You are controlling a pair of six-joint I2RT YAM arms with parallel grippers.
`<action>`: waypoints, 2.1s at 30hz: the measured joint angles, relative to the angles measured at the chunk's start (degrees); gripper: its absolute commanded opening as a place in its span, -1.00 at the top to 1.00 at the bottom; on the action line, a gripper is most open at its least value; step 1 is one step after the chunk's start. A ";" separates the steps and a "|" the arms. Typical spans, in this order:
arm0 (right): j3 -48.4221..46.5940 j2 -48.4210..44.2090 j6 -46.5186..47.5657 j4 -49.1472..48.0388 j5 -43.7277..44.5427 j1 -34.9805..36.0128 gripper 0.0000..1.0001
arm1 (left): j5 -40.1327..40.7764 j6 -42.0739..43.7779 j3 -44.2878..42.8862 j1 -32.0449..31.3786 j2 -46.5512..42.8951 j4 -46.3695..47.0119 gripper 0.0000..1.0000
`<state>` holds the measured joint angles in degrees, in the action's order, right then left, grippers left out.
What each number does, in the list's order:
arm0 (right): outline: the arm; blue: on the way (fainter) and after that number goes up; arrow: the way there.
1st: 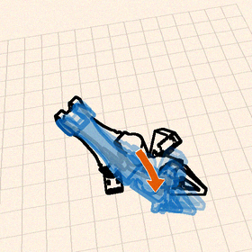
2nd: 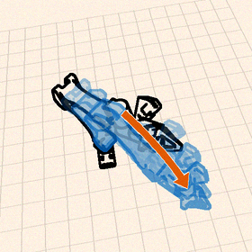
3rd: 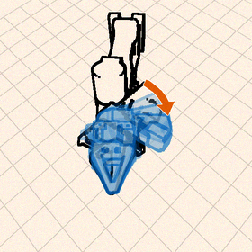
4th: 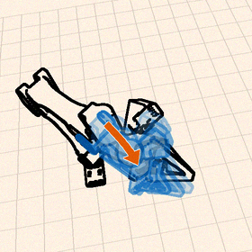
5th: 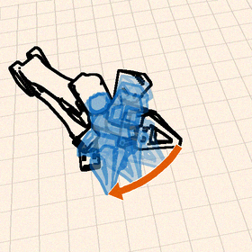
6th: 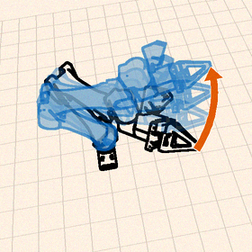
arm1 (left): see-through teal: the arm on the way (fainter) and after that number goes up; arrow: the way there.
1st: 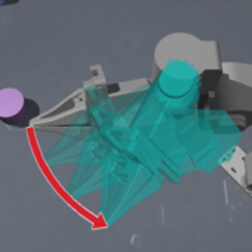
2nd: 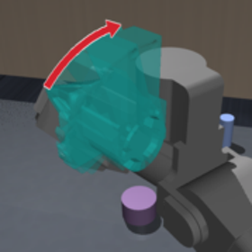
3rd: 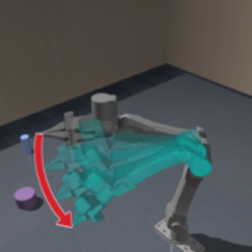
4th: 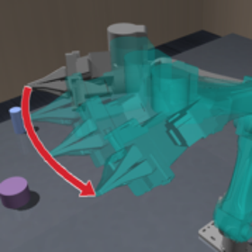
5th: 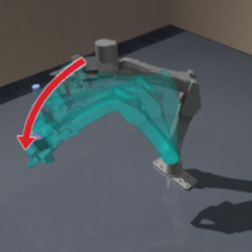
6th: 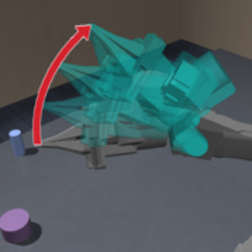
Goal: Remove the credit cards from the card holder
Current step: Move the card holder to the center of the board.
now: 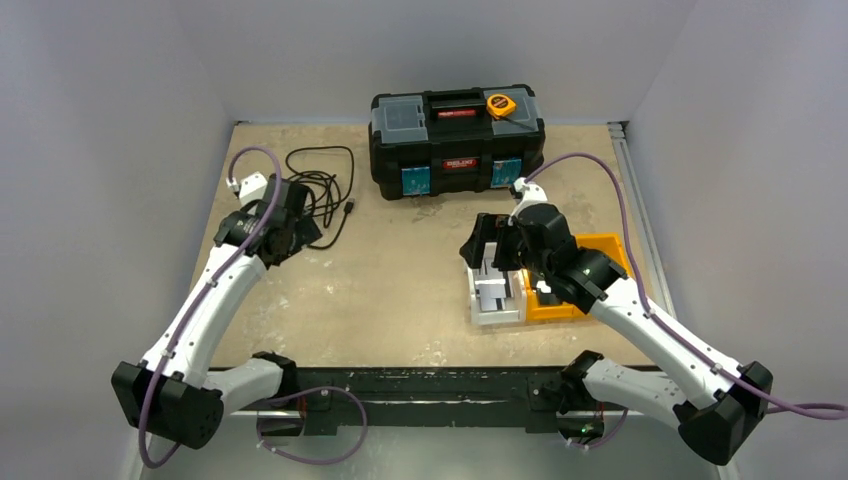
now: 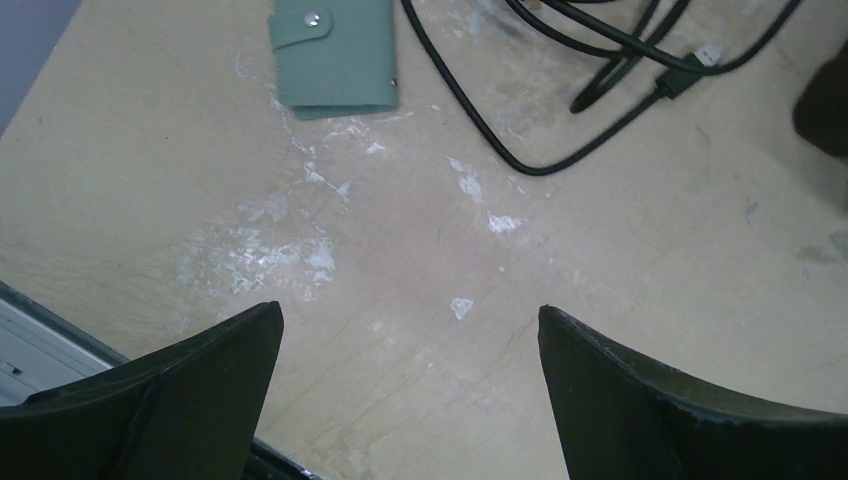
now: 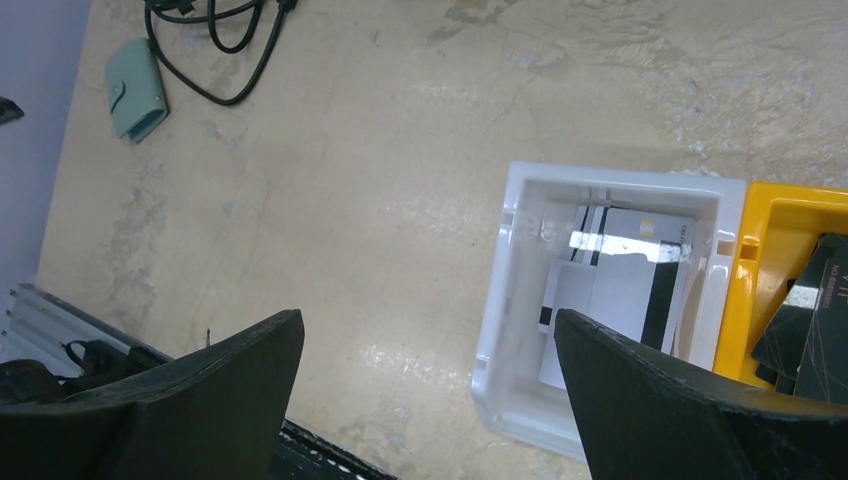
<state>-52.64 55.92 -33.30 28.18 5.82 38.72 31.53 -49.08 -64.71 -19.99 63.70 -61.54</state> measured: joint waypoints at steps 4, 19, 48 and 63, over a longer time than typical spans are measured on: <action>-0.02 1.22 0.55 0.07 -1.11 0.00 -0.98 | -2.60 0.00 1.03 8.00 2.29 3.08 -0.92; -0.07 1.97 1.46 -0.85 -5.60 0.00 -0.98 | -14.29 0.98 4.59 30.14 14.45 15.76 -0.47; 2.54 9.44 2.69 -9.40 -9.51 -0.02 -0.98 | -22.03 1.68 -8.15 43.23 39.74 21.88 0.08; 3.87 9.53 2.91 -10.67 -10.14 0.00 -0.98 | -22.43 1.62 -7.74 43.06 41.55 19.61 0.58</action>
<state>-48.77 65.45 -30.39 17.52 -4.32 38.72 9.10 -47.46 -72.44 23.07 105.25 -41.93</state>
